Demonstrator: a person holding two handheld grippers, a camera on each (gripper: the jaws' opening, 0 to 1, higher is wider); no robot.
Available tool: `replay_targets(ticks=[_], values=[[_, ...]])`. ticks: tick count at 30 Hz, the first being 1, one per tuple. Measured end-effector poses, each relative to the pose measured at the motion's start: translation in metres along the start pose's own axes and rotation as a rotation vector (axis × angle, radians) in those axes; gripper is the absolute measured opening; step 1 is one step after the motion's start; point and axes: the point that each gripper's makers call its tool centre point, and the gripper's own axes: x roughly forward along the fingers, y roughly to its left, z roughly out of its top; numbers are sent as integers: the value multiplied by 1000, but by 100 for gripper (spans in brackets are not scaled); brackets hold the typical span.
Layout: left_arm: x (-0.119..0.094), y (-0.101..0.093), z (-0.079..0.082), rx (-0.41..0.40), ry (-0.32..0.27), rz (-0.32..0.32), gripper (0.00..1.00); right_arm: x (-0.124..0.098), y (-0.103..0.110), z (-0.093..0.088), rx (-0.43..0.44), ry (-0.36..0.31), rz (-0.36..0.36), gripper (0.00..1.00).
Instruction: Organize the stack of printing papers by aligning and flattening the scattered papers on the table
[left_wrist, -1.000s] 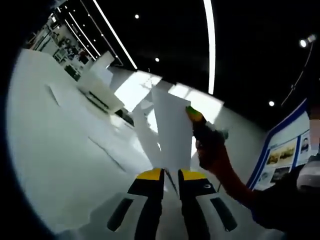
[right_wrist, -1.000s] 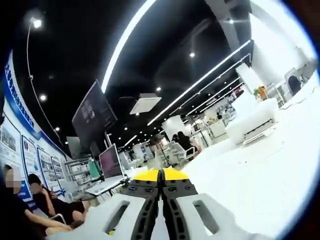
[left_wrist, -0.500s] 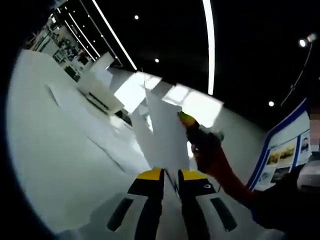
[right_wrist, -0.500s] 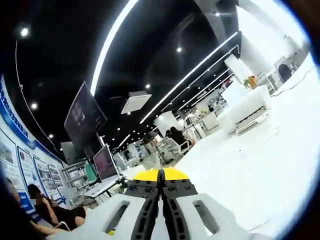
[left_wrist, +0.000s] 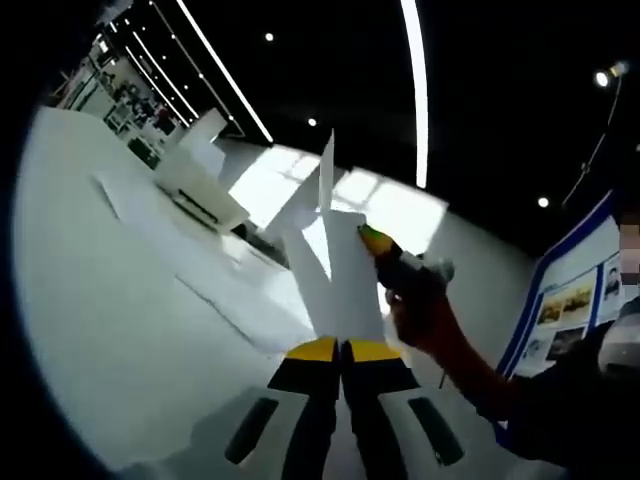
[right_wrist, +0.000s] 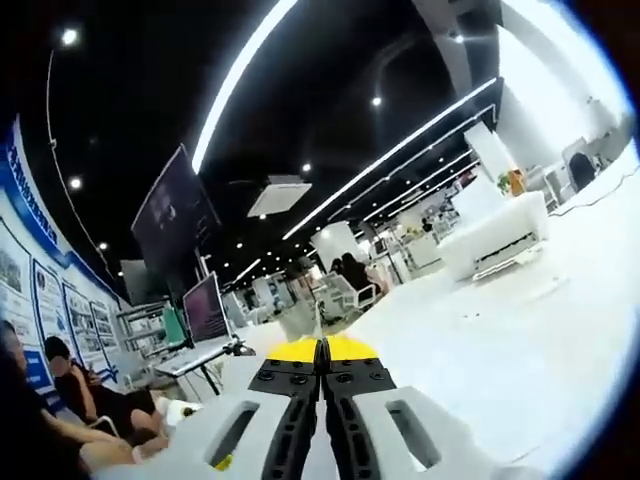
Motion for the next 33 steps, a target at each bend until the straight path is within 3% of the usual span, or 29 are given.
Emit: replay_targets(ticks=[3, 14, 18, 27, 33], values=[[0, 4, 1, 0, 1, 3, 6, 0, 4, -2, -68, 14, 0, 0], [-1, 3, 2, 2, -6, 4, 6, -9, -3, -7, -176, 42, 12, 2], [-1, 5, 2, 5, -6, 2, 6, -12, -12, -9, -201, 58, 0, 14], [-3, 12, 5, 0, -12, 0, 6, -27, -25, -6, -233, 67, -10, 16], [-3, 12, 5, 3, -14, 1, 6, -41, -50, -6, -263, 81, -58, 20]])
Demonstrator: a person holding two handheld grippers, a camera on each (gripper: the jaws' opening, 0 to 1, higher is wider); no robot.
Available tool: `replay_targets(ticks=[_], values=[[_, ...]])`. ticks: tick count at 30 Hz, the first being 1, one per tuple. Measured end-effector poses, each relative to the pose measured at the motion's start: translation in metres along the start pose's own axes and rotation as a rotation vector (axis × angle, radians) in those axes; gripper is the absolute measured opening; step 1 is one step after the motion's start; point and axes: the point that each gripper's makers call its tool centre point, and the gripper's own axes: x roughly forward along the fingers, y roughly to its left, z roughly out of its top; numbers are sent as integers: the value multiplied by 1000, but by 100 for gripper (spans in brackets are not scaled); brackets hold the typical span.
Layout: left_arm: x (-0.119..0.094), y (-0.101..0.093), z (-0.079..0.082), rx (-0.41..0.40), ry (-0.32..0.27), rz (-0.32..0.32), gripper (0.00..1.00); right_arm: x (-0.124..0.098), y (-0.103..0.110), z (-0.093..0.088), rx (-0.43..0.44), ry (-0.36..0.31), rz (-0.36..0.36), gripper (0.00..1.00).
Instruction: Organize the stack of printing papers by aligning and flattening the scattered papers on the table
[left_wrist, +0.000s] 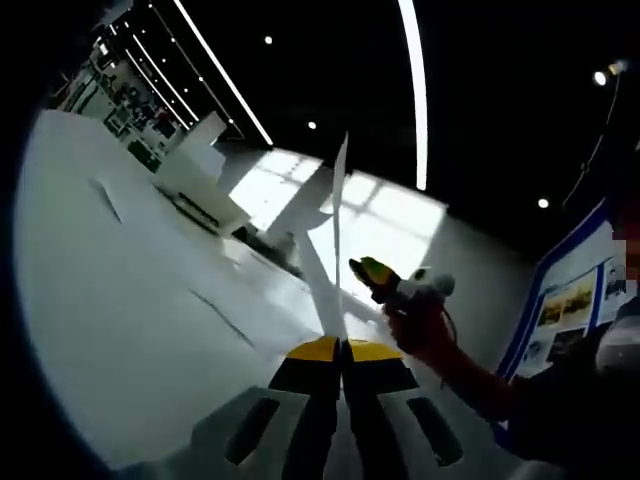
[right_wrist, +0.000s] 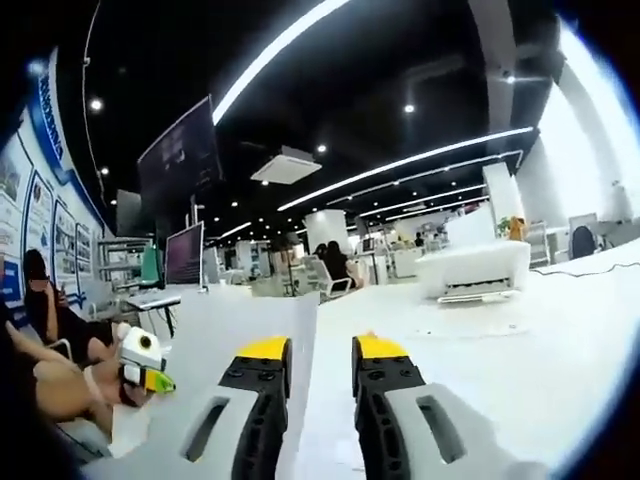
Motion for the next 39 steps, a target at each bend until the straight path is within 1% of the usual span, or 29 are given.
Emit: replay_targets(ticks=[1, 3, 7, 9, 14, 16, 23, 25, 31, 35, 38, 39], values=[[0, 0, 0, 0, 0, -2, 6, -3, -6, -2, 3, 3, -9, 20], [0, 0, 0, 2, 0, 0, 6, -6, -11, -4, 8, 3, -17, 21], [0, -2, -1, 2, 1, 1, 6, -16, -28, -10, -5, 15, -44, 22], [0, -2, -1, 4, 1, 0, 6, -23, -38, -13, 2, 19, -60, 22], [-1, -3, 0, 5, -8, -2, 6, -48, -73, -26, 4, 43, -127, 25], [-1, -4, 0, 5, -9, -3, 6, -63, -88, -35, 13, 62, -165, 25], [-1, -4, 0, 10, -10, -5, 6, -98, -117, -50, 51, 67, -232, 25], [-1, -5, 0, 9, -10, -5, 6, -103, -120, -52, 56, 67, -240, 25], [-1, -6, 0, 2, -9, -8, 6, -120, -120, -61, 52, 102, -262, 29], [-1, -8, -1, 5, -9, -10, 6, -139, -108, -75, 90, 134, -246, 32], [-1, -7, 0, 6, -9, -11, 6, -151, -107, -83, 107, 149, -263, 33], [-1, -7, 0, 7, -8, -10, 6, -155, -108, -88, 129, 157, -272, 33]])
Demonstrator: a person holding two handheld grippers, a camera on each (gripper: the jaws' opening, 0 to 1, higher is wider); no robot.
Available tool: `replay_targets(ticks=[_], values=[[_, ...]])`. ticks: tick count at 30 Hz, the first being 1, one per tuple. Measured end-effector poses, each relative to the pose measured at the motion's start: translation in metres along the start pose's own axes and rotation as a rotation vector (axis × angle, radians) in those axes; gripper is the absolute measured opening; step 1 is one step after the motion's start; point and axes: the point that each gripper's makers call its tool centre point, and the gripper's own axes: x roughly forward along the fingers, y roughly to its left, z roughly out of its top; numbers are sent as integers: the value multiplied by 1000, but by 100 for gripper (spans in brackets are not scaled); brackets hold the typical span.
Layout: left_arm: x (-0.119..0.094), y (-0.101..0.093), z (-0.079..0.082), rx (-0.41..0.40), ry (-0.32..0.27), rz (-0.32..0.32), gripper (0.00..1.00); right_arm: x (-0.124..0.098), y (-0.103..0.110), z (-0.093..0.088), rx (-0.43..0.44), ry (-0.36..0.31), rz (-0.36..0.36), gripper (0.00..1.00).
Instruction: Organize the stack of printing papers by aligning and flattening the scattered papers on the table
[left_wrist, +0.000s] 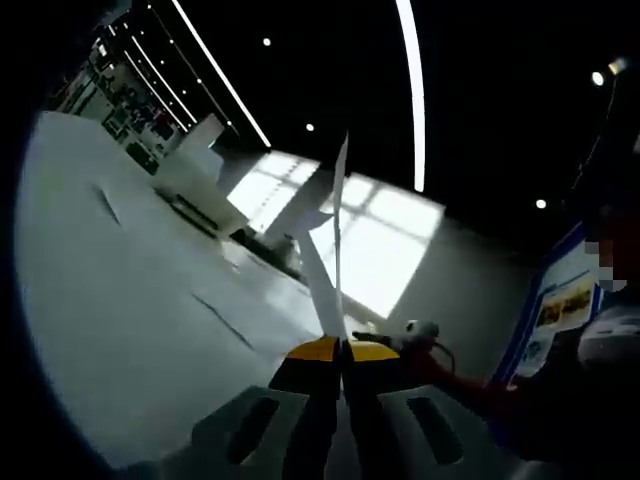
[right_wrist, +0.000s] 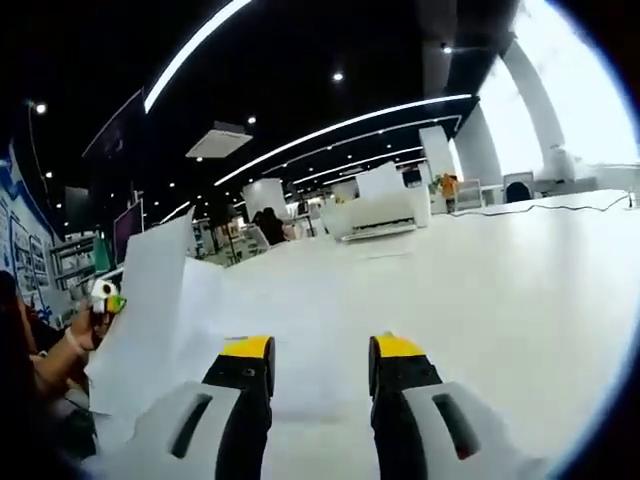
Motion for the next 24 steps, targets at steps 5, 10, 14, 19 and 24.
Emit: replay_targets(ticks=[5, 10, 14, 19, 24], values=[[1, 0, 0, 2, 0, -1, 6, -3, -4, -9, 22, 22, -5, 33], [1, 0, -1, 3, -1, 1, 6, -8, -2, -12, 37, 32, -3, 33], [1, 0, 0, 4, -3, -1, 6, -11, -4, -16, 51, 46, -7, 35], [1, 0, 0, 5, -4, -3, 6, -8, -4, -24, 86, 81, -2, 45], [1, 0, 0, 11, -3, -2, 6, -3, 2, -30, 80, 113, 0, 42]])
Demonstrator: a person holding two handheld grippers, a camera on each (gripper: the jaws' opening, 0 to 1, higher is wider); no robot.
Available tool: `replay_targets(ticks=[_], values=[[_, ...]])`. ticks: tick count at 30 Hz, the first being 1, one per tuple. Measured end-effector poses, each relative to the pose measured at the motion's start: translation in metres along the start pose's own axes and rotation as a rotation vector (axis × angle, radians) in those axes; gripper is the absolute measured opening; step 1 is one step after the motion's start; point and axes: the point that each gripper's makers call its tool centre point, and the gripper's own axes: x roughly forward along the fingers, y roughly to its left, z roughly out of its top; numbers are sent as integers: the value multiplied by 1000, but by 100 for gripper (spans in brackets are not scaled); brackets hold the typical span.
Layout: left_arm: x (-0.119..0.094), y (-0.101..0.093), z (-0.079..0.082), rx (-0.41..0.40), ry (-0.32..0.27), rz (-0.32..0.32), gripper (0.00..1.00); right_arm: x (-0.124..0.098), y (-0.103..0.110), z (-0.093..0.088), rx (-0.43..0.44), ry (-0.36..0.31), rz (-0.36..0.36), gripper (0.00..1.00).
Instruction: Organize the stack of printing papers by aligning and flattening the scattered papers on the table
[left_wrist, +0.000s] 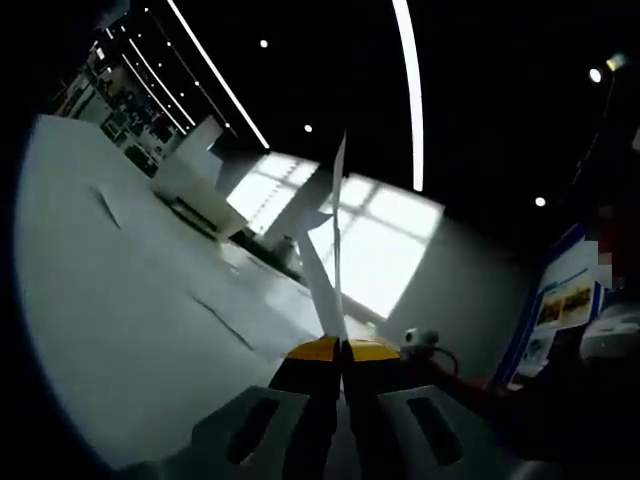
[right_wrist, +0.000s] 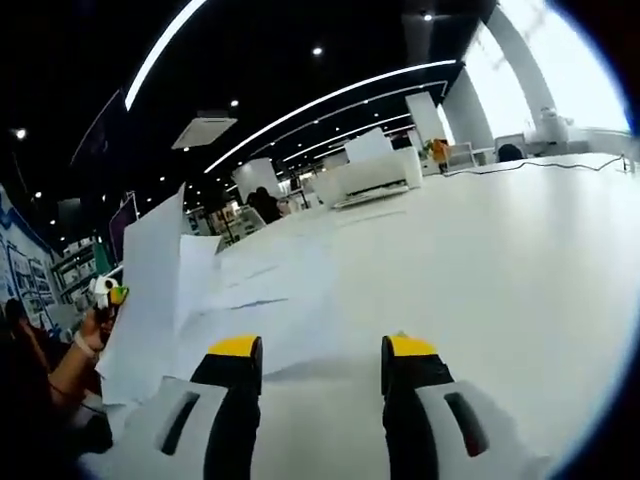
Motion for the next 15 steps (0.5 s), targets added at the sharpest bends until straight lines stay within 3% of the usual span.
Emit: replay_targets(ticks=[15], values=[[0, -1, 0, 6, -3, 0, 6, 18, 17, -6, 31, 38, 34, 32]])
